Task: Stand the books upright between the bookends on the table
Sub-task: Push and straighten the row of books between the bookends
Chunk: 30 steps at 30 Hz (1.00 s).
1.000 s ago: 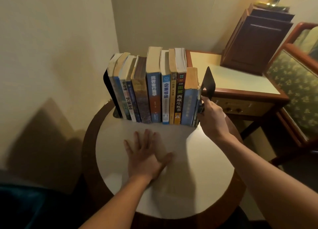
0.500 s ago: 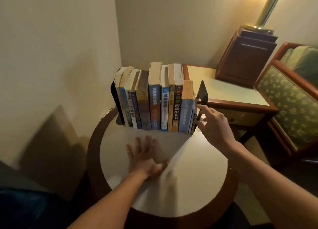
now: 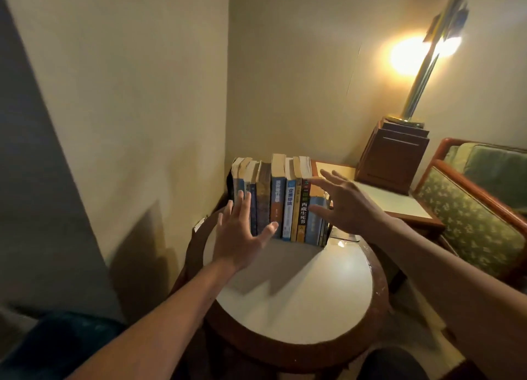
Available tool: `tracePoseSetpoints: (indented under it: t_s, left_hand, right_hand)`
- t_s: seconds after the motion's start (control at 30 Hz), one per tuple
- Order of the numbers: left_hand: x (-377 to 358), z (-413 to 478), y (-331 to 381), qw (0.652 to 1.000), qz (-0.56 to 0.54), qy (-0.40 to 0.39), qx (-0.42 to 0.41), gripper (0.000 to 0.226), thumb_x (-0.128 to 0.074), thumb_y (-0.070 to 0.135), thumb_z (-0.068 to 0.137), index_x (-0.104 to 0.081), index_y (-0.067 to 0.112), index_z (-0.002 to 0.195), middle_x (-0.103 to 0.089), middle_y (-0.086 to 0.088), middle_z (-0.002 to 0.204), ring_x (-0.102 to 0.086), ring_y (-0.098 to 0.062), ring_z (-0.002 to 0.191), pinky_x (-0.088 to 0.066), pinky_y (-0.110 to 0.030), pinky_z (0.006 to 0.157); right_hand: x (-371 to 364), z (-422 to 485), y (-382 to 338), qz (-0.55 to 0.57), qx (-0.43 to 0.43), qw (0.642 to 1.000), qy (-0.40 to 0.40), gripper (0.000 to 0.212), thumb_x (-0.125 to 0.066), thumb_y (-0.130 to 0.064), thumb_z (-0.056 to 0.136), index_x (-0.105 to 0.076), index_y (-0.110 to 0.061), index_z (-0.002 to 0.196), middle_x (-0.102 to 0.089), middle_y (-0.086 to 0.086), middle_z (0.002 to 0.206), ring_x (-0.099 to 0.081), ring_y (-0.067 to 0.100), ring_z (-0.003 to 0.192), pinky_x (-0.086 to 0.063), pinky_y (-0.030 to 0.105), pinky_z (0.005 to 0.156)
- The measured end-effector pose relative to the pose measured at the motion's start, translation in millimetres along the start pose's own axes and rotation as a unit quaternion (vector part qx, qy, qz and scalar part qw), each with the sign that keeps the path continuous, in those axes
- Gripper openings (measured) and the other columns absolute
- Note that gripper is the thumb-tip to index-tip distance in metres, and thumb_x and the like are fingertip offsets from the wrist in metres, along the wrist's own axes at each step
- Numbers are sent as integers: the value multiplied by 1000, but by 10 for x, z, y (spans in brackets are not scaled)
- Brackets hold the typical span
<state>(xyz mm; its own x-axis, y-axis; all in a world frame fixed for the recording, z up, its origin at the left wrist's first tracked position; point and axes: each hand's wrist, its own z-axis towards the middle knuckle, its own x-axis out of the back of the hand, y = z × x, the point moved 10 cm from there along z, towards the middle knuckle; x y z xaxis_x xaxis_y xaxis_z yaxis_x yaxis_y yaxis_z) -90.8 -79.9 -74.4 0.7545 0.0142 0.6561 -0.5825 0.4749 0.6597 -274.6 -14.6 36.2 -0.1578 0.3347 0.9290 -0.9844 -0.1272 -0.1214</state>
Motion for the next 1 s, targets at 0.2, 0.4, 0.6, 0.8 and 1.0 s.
tracePoseSetpoints:
  t_s: [0.2,0.4,0.6,0.8,1.0]
  left_hand:
    - [198,154,8,996,-35,74,23,102,-36,80,81,1,29,161,2,7,169,0,-21,155,-12,-55,124]
    - [37,420,-545,976,-103,181,58,78,-47,61,89,-30,24,156,-38,-1,159,-33,-20,146,-35,-53,115]
    - [-477,903,-1271,942,-185,244,138,74,-54,61,88,-37,25,150,-46,1,148,-40,-9,133,-41,-41,109]
    - [-946,1413,-1431,893,-319,301,106,73,-49,58,95,-32,20,154,-47,1,149,-42,-16,140,-40,-48,112]
    - [-1036,1364,-1294,862,-279,414,84,81,-45,66,93,-37,7,148,-49,4,136,-51,-18,125,-44,-54,101]
  right_hand:
    - [-176,401,-113,-70,35,996,-47,70,-62,-51,92,-34,-31,154,-14,8,166,-6,32,153,-25,54,118]
    - [-733,1005,-93,-124,89,983,-103,74,-49,-64,92,-30,-29,155,-17,6,165,-6,29,153,-25,53,120]
    - [-1286,1684,-3,-20,84,984,-155,81,-31,-72,88,-38,-22,152,-35,3,159,-25,28,148,-29,53,117]
    - [-1698,2352,76,-20,73,981,-179,69,-40,-66,94,-39,-27,151,-61,5,127,-47,13,100,-32,28,82]
    - [-2024,2720,93,-21,62,973,-222,83,-33,-80,87,-17,-38,157,-40,5,156,-46,26,132,-38,39,106]
